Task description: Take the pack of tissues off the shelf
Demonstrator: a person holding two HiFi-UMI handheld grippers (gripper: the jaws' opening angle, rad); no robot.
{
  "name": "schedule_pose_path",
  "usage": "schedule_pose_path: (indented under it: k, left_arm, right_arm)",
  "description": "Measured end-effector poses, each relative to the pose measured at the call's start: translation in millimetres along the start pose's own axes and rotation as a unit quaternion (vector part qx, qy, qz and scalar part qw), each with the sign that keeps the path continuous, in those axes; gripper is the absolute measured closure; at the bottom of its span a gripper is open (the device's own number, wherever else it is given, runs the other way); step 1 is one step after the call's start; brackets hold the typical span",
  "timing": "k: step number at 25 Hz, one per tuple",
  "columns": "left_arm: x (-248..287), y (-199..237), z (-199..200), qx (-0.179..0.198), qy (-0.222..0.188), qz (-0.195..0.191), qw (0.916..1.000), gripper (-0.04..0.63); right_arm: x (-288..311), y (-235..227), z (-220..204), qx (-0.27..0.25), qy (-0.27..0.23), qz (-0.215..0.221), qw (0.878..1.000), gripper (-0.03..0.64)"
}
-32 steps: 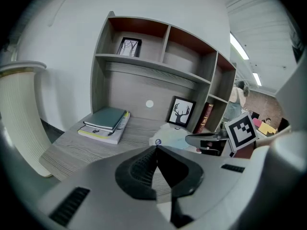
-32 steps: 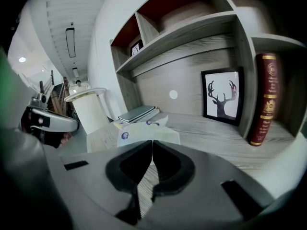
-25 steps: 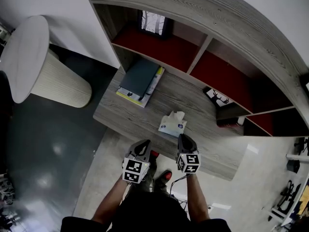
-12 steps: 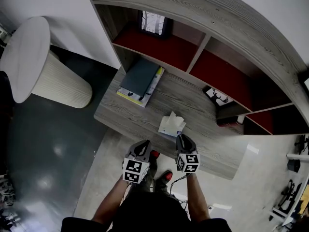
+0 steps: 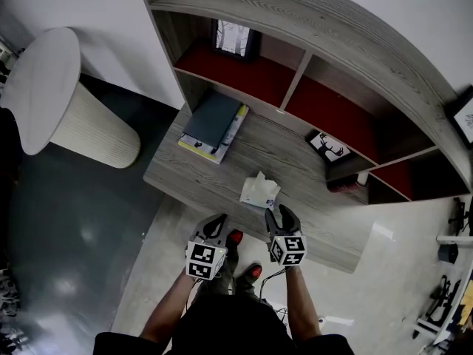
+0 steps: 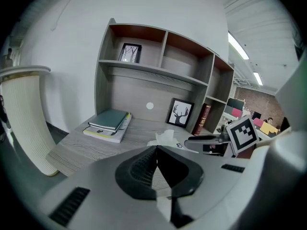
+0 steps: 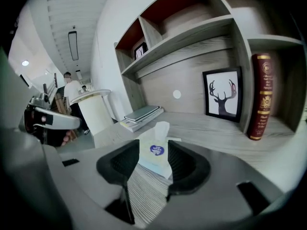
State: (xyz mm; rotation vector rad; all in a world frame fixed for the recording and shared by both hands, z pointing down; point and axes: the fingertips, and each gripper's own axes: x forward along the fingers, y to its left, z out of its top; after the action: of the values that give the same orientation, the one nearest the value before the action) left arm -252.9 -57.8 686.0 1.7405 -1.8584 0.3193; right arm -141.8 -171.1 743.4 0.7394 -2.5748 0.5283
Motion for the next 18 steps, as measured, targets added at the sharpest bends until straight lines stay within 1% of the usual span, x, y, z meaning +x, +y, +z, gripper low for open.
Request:
schedule_pose_path:
  k: [8,12,15,18]
  left_arm:
    - [-15,-18,12,0.018,-0.024,-0.002,0.9996,0.588]
    - [-27,-33,21,0.025,-0.037,-0.004,0.9990,0.588]
    - [-37,-42,30,0.034,-0.054,0.000,0.9980,0.588]
    - [-49,-53,43,0.047,-0.079,0.001,0.9958,0.588]
  right_arm:
    - [-34,2,27,-0.017,-0.028,-0.003,0.999,0.431]
    - [-61,3,43,-0.041,-0.050,-0.013,0.998,0.496]
    - [-84,3,60,-0.064,-0.067,-0.025,0.995,0.530]
    - [-109,0,76,-0.082,-0.089,-0.039,0.992,0.544]
